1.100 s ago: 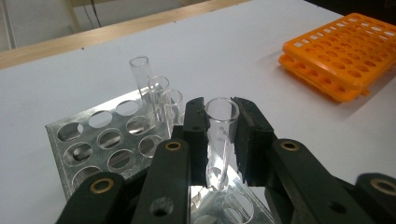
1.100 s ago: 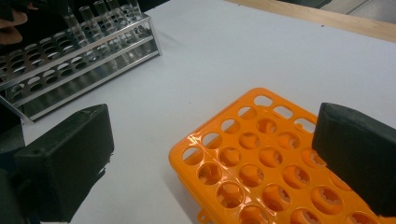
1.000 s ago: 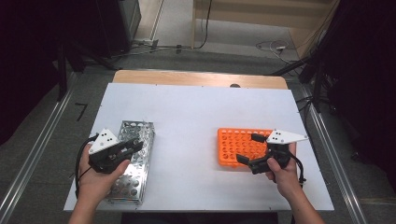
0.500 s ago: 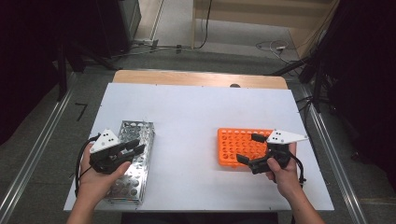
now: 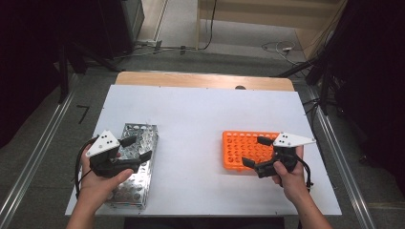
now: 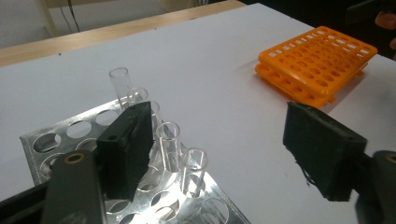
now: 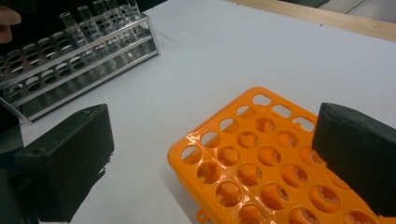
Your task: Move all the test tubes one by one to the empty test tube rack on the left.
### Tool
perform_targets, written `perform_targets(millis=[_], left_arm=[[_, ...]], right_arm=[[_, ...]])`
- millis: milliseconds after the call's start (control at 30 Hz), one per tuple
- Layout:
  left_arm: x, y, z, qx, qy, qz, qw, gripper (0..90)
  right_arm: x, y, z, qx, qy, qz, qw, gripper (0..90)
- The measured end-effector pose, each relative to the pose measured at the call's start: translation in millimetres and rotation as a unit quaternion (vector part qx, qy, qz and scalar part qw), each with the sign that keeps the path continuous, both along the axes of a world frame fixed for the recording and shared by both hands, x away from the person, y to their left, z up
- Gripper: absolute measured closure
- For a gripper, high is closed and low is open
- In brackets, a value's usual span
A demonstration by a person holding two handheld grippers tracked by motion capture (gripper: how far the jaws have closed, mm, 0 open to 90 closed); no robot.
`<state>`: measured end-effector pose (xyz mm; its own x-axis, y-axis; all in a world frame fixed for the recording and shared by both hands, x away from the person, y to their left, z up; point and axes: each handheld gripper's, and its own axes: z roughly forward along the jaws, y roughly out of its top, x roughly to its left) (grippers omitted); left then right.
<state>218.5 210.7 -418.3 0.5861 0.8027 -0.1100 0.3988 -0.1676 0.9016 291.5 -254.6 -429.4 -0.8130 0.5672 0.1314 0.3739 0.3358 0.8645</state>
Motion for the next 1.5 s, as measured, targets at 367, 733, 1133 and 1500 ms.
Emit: perform_targets(millis=[367, 733, 1133, 1500], left_arm=[[1.1, -16.6, 1.0, -0.008, -0.011, 0.006, 0.9999, 0.0], [-5.0, -21.0, -1.9, -0.021, -0.030, 0.010, 0.9993, 0.0], [-17.5, -5.2, -12.2, -0.033, -0.033, 0.032, 0.9984, 0.0], [-32.3, 9.4, -14.6, -0.039, -0.038, 0.044, 0.9975, 0.0]], right_arm=[[0.4, -2.2, -2.3, 0.003, 0.002, -0.007, 1.0000, 0.0], [-7.7, -7.4, -5.5, -0.004, -0.001, -0.009, 0.9999, 0.0], [-22.9, -36.3, -10.6, -0.005, 0.000, -0.034, 0.9994, 0.0], [-31.0, -66.1, -11.9, 0.013, 0.001, -0.067, 0.9976, 0.0]])
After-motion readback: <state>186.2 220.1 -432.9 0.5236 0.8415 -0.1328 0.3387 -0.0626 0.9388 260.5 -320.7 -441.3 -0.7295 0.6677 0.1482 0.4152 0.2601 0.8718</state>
